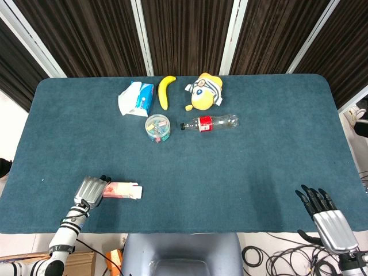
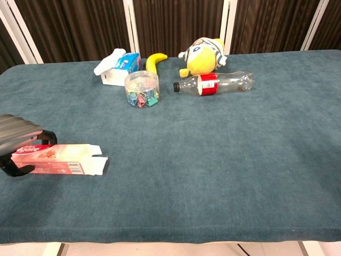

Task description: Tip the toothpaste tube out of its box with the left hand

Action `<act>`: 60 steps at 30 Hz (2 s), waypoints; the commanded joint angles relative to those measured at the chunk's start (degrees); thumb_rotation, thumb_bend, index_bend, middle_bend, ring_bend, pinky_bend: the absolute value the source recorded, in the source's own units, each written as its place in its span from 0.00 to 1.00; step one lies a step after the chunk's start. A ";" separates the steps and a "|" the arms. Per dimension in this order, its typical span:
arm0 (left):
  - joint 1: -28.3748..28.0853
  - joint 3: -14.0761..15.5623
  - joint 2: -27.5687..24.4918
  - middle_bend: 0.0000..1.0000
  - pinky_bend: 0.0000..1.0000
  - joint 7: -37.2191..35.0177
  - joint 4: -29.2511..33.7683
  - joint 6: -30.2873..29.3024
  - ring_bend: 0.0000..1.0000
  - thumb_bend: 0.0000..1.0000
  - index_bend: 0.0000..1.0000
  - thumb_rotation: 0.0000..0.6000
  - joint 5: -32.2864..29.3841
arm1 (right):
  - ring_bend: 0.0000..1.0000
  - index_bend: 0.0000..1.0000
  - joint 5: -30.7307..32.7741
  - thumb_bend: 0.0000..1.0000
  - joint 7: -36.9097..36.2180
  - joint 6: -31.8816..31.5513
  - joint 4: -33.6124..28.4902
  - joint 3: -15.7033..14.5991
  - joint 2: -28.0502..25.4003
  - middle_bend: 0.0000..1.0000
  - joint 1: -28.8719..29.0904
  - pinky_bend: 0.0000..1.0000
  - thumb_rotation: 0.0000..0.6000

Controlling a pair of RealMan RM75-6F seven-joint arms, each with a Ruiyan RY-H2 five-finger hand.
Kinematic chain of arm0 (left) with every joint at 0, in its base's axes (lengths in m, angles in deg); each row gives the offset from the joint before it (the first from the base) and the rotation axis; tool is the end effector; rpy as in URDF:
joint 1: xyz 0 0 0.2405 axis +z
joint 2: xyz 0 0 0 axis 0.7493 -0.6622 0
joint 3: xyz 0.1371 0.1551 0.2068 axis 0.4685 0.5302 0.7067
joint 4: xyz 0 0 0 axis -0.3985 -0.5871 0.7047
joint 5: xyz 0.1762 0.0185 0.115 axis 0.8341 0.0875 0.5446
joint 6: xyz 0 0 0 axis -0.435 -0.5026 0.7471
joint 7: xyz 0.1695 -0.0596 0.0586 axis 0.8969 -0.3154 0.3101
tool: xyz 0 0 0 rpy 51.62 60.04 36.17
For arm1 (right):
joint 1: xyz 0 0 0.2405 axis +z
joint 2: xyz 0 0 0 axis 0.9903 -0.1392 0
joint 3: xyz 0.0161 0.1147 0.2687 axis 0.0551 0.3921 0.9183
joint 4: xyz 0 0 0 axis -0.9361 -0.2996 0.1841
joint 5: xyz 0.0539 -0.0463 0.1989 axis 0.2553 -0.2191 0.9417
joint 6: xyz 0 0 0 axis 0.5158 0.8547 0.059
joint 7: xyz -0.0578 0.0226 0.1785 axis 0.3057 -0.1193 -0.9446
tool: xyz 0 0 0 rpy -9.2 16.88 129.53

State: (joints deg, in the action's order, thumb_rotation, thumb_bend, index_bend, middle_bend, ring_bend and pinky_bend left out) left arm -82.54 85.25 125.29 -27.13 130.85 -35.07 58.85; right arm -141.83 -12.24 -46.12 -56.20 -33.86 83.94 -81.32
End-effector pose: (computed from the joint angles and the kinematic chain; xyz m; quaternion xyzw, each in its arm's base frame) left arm -0.2645 0.3370 -0.0032 -0.7908 -0.3044 -0.1507 0.5092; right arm -0.3363 -0.1645 0.1486 0.6947 -0.3733 0.3191 0.5255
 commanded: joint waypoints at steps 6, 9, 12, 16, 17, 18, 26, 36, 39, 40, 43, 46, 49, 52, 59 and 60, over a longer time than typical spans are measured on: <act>-0.04 0.44 -0.02 0.37 0.93 -0.20 0.26 -0.88 0.89 0.36 0.37 1.00 0.14 | 0.05 0.00 -0.23 0.10 -0.35 0.11 0.07 -0.09 -0.17 0.00 0.15 0.07 1.00; -0.04 0.58 -0.03 0.37 0.93 -0.36 0.30 -1.11 0.89 0.36 0.37 1.00 0.31 | 0.05 0.01 -0.60 0.10 -0.81 -0.12 0.23 -0.13 -0.17 0.00 0.20 0.07 1.00; -0.09 0.70 -0.05 0.38 0.93 -0.43 0.26 -1.24 0.89 0.36 0.38 1.00 0.38 | 0.05 0.01 -0.51 0.10 -0.94 0.00 0.39 -0.06 -0.13 0.00 0.31 0.07 1.00; -0.10 1.10 -0.54 0.42 0.93 -0.05 0.99 -1.64 0.89 0.37 0.41 1.00 0.61 | 0.05 0.01 -0.53 0.10 -0.92 0.30 0.32 -0.10 -0.16 0.00 0.47 0.07 1.00; -0.15 1.19 -0.78 0.42 0.93 0.26 1.37 -1.89 0.89 0.37 0.42 1.00 0.80 | 0.05 0.01 -0.51 0.09 -0.94 0.33 0.31 -0.10 -0.17 0.00 0.49 0.07 1.00; -0.19 1.26 -1.02 0.45 0.93 0.67 1.81 -2.29 0.89 0.38 0.44 1.00 1.07 | 0.05 0.01 -0.50 0.09 -0.98 0.30 0.30 -0.07 -0.17 0.00 0.51 0.07 1.00; -0.42 1.79 -4.06 0.57 0.93 12.49 11.18 -11.23 0.89 0.41 0.53 1.00 2.39 | 0.05 0.01 -0.65 0.10 -1.29 0.09 0.29 -0.14 -0.28 0.00 0.49 0.07 1.00; -3.50 0.89 -2.53 0.59 0.94 36.81 16.60 -22.85 0.90 0.41 0.54 1.00 -1.56 | 0.05 0.01 -1.26 0.09 -2.11 -0.86 0.51 -0.33 -0.52 0.00 0.19 0.07 1.00; -3.94 -0.16 -1.32 0.59 0.94 39.99 16.45 -25.24 0.90 0.41 0.54 1.00 -3.26 | 0.05 0.01 -1.40 0.10 -2.43 -1.08 0.61 -0.35 -0.59 0.00 0.16 0.07 1.00; -4.20 -0.51 -0.96 0.59 0.94 41.23 16.38 -25.98 0.90 0.41 0.54 1.00 -3.94 | 0.05 0.01 -1.47 0.10 -2.55 -1.15 0.66 -0.36 -0.61 0.00 0.15 0.07 1.00; -4.88 -1.06 -0.39 0.59 0.94 44.36 16.22 -27.71 0.90 0.41 0.54 1.00 -5.46 | 0.05 0.01 -1.47 0.09 -2.72 -1.23 0.76 -0.34 -0.63 0.00 0.14 0.07 1.00; -5.58 -1.24 -0.25 0.59 0.94 46.80 16.34 -28.78 0.90 0.41 0.54 1.00 -6.46 | 0.05 0.01 -1.54 0.10 -2.76 -1.26 0.78 -0.36 -0.66 0.00 0.14 0.07 1.00; -5.92 -0.76 -0.70 0.58 0.93 47.99 17.01 -29.05 0.90 0.41 0.53 1.00 -7.09 | 0.05 0.01 -1.69 0.10 -2.84 -1.37 0.85 -0.42 -0.66 0.00 0.10 0.07 1.00; -6.21 -0.47 -1.59 0.58 0.93 48.08 18.27 -28.60 0.90 0.41 0.52 1.00 -7.99 | 0.05 0.01 -1.72 0.09 -2.78 -1.44 0.91 -0.40 -0.60 0.00 0.08 0.07 1.00; -7.10 0.34 -2.82 0.57 0.93 48.72 18.58 -29.65 0.90 0.41 0.52 1.00 -6.22 | 0.05 0.01 -1.77 0.10 -2.58 -1.17 0.87 -0.52 -0.59 0.00 0.12 0.07 1.00; -7.34 0.72 -2.94 0.57 0.93 49.37 17.96 -30.13 0.90 0.41 0.52 1.00 -5.08 | 0.05 0.01 -1.77 0.10 -2.61 -1.19 0.87 -0.52 -0.61 0.00 0.12 0.07 1.00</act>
State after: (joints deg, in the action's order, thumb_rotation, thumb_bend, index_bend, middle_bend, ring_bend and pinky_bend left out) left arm -89.49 85.47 122.57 21.37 149.58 -64.48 52.38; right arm -143.61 -14.85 -47.32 -55.33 -34.39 83.34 -81.20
